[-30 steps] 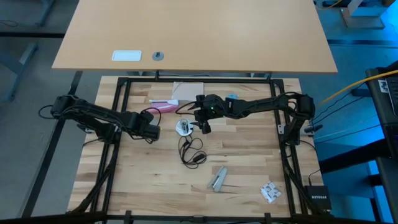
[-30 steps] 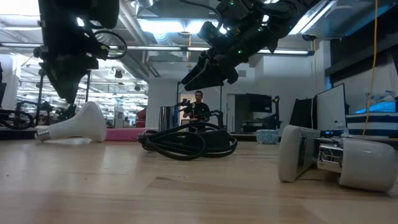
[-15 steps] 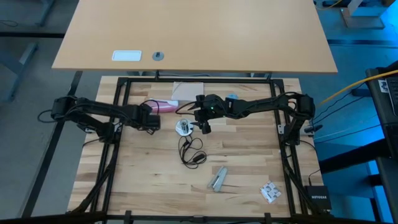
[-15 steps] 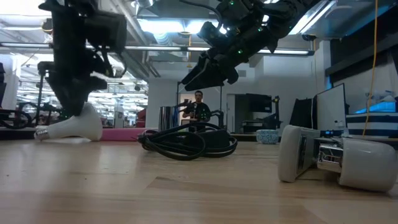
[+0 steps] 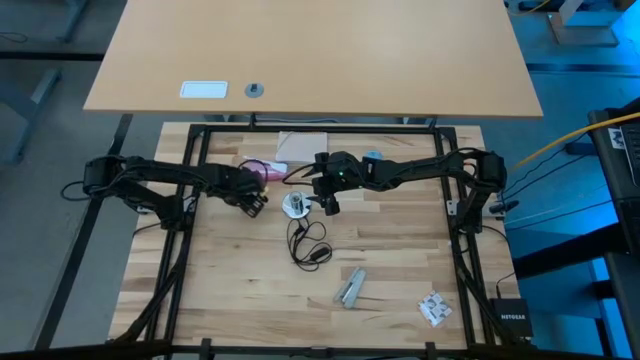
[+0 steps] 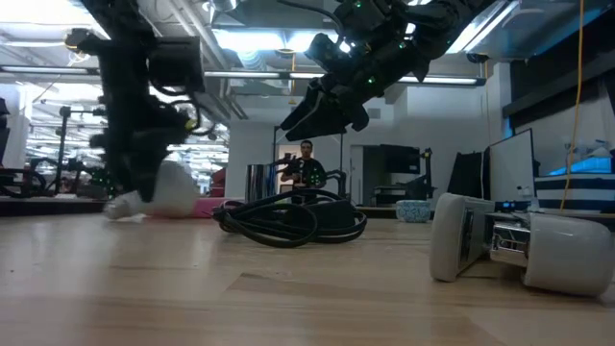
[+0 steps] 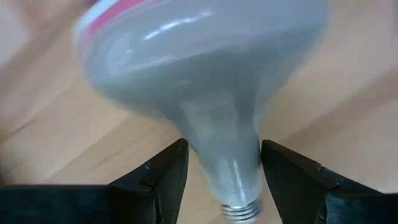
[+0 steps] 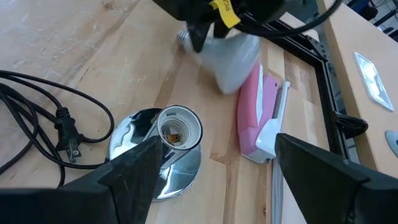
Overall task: Screw lightbulb
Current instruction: Insert light bulb into the lamp
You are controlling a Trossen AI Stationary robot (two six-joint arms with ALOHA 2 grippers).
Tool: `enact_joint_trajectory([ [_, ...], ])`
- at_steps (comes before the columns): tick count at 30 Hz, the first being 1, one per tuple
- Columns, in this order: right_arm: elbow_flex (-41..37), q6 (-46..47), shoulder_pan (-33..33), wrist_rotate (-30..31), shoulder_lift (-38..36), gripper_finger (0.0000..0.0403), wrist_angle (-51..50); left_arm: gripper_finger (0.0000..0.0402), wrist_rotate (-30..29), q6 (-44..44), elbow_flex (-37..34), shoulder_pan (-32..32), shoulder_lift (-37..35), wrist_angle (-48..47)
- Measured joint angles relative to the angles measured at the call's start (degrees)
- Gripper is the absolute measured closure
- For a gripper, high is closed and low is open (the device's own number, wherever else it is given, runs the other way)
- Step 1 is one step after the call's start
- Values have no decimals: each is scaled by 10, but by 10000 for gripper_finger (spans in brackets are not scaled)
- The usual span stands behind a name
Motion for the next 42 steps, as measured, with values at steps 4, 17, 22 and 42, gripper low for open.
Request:
enact_joint_trajectory([
  [4,0,0,0,0,0,86,0,208,6,0,-1,0,0,49],
  [17,0,0,0,0,0,86,0,208,-6,48,-18,0,6,146],
  [22,0,0,0,0,0,86,0,208,-8,94,-55,0,13,251],
  [42,0,0,0,0,0,86,1,239,0,82,-98,0,19,320],
])
